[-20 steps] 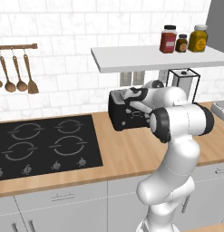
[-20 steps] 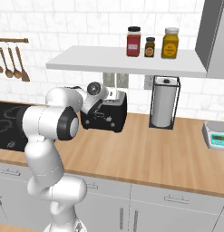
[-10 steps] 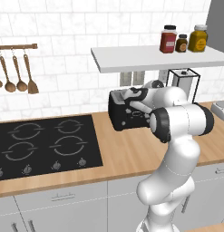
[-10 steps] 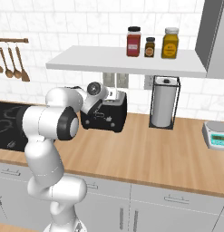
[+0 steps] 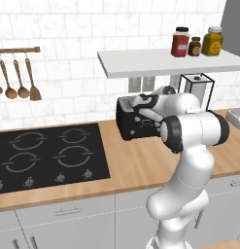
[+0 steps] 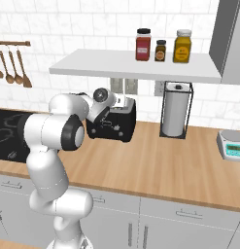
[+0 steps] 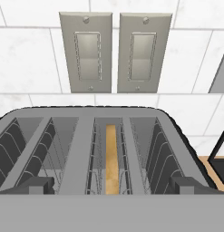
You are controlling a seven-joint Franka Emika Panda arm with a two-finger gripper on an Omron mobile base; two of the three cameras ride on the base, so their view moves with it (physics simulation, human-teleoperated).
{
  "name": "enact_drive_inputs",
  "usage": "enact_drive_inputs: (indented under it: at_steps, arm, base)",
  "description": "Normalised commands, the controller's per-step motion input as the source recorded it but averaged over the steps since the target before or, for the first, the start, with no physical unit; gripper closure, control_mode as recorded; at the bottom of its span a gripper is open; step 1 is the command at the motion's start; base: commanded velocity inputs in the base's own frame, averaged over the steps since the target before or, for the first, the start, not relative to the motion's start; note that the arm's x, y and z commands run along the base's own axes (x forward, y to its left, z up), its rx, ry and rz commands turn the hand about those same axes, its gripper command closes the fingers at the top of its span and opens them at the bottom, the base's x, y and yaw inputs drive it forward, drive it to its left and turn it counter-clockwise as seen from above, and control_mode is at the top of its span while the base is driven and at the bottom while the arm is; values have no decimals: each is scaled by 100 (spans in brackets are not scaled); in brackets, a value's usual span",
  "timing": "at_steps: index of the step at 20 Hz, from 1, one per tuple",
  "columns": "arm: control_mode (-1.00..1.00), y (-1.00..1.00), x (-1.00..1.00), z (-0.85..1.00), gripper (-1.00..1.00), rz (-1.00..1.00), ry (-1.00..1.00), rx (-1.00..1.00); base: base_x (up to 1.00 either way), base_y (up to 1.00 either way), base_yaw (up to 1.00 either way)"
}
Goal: Start the toaster. Once the lever pops up, take the bread to the plate on the dining counter.
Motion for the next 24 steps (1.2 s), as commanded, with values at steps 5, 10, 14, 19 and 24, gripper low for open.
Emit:
enact_drive_inputs:
  at_steps: [5, 10, 14, 19, 24]
  arm:
    - [-100, 0, 0, 0, -100, 0, 0, 0]
    - [-100, 0, 0, 0, -100, 0, 0, 0]
    - [-100, 0, 0, 0, -100, 0, 0, 0]
    - [-100, 0, 0, 0, -100, 0, 0, 0]
    - [-100, 0, 0, 0, -100, 0, 0, 0]
  base:
    - [0, 0, 0]
    - [0, 0, 0]
    - [0, 0, 0]
    - [0, 0, 0]
    - [0, 0, 0]
